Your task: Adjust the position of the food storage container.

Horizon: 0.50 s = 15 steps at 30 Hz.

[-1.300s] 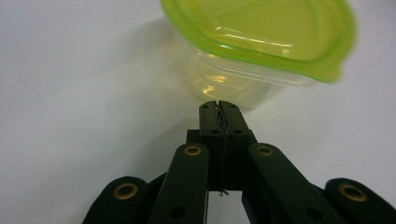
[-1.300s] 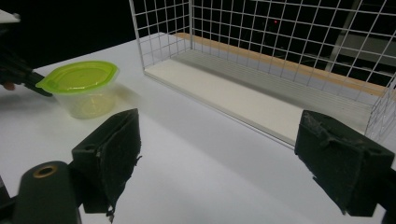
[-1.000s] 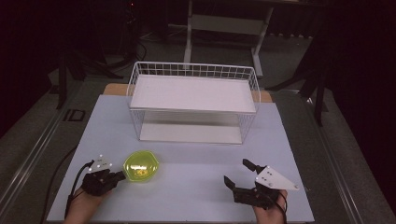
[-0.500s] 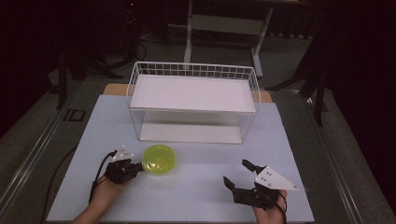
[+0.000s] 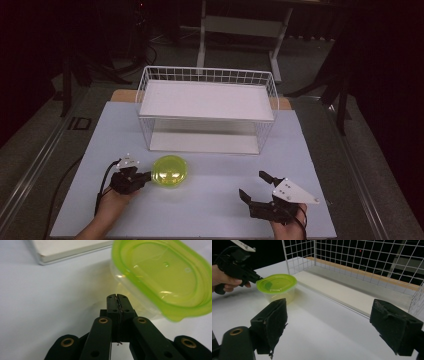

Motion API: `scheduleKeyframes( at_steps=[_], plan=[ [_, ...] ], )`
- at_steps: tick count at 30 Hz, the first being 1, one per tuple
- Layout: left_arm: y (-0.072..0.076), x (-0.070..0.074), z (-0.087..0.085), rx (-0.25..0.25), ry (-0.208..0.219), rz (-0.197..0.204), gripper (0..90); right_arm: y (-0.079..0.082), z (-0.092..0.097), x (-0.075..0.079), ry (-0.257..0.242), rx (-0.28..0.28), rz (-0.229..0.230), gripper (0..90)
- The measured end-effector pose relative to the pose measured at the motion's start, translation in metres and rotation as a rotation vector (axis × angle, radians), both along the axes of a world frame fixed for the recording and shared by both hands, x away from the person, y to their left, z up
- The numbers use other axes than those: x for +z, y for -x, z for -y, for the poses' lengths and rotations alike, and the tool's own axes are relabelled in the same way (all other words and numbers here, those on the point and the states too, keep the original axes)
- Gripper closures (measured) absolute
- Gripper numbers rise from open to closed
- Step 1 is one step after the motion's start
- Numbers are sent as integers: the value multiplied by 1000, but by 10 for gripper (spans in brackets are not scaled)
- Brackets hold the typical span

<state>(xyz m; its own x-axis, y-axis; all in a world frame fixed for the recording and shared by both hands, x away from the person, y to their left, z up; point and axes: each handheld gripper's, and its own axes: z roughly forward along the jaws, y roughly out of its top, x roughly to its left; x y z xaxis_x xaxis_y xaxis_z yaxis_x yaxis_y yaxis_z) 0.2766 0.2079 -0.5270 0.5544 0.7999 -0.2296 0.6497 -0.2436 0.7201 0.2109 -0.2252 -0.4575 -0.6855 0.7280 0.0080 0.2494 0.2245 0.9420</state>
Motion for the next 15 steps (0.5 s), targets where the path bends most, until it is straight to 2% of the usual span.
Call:
scheduleKeyframes(
  at_steps=[5, 13, 15],
  plan=[
    [-5, -2, 10, -15, 8, -8, 900, 0, 2, -1, -4, -1, -6, 144],
    [-15, 0, 43, -71, 2, -18, 900, -1, 5, -1, -9, 0, -7, 145],
    [-16, 0, 47, -75, 3, -18, 900, -1, 5, -1, -9, -1, -6, 145]
  ],
)
